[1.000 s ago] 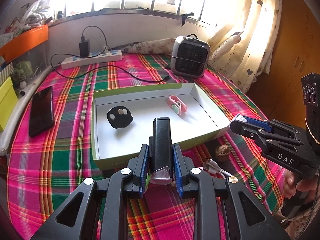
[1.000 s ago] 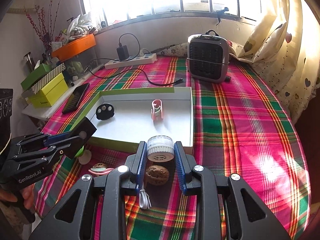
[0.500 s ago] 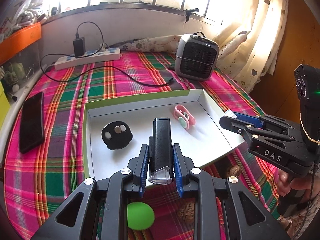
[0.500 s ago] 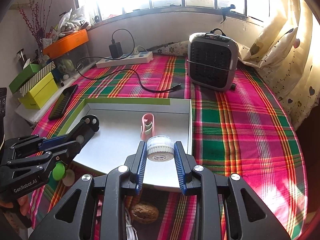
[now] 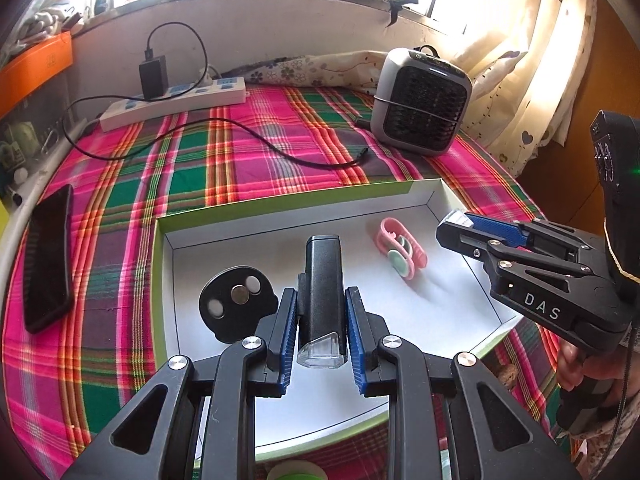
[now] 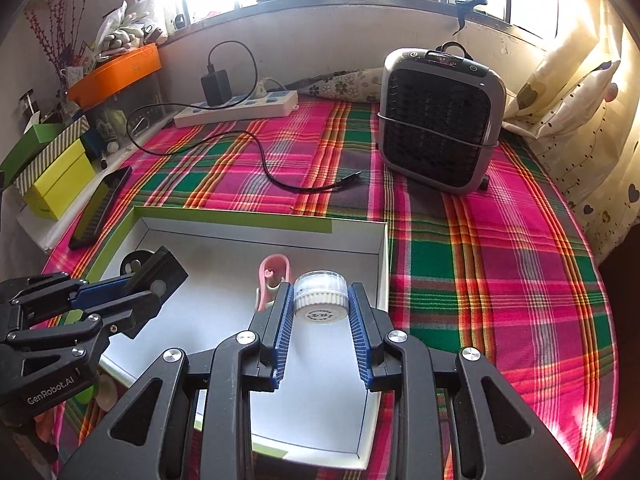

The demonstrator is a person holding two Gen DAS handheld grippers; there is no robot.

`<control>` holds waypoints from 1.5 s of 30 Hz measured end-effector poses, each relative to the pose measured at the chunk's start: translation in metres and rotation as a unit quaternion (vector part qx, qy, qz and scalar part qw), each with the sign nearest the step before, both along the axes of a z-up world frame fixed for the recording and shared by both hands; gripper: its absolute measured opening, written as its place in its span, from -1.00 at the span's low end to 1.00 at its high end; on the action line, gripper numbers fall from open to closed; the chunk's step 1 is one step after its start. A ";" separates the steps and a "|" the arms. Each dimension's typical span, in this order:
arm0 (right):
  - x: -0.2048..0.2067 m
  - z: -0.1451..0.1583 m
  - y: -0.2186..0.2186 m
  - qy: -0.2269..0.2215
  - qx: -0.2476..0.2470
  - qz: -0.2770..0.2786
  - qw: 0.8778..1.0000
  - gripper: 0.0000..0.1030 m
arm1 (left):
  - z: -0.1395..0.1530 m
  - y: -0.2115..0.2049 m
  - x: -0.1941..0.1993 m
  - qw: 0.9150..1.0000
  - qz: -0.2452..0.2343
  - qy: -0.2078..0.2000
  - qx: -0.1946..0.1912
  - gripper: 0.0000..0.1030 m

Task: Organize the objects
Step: 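Lower and release flashlight from left tool while right tool releases white container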

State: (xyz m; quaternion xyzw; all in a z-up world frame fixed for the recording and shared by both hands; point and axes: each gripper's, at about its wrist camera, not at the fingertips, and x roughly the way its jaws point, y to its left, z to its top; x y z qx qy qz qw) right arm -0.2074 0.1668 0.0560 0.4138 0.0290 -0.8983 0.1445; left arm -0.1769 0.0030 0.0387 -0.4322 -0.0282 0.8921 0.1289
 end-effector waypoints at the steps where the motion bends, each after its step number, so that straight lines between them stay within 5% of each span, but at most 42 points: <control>1: -0.002 -0.001 0.000 -0.002 0.001 0.001 1.000 -0.44 | 0.000 0.000 -0.002 1.000 0.001 -0.001 -0.001 -0.58; 36: -0.026 -0.016 -0.014 -0.013 0.024 0.002 1.000 -0.43 | -0.019 -0.002 -0.024 0.999 0.006 -0.033 0.006 -0.57; 45: -0.024 -0.013 -0.015 -0.008 0.020 0.002 1.000 -0.14 | -0.016 0.000 -0.022 1.000 0.003 -0.027 0.010 -0.40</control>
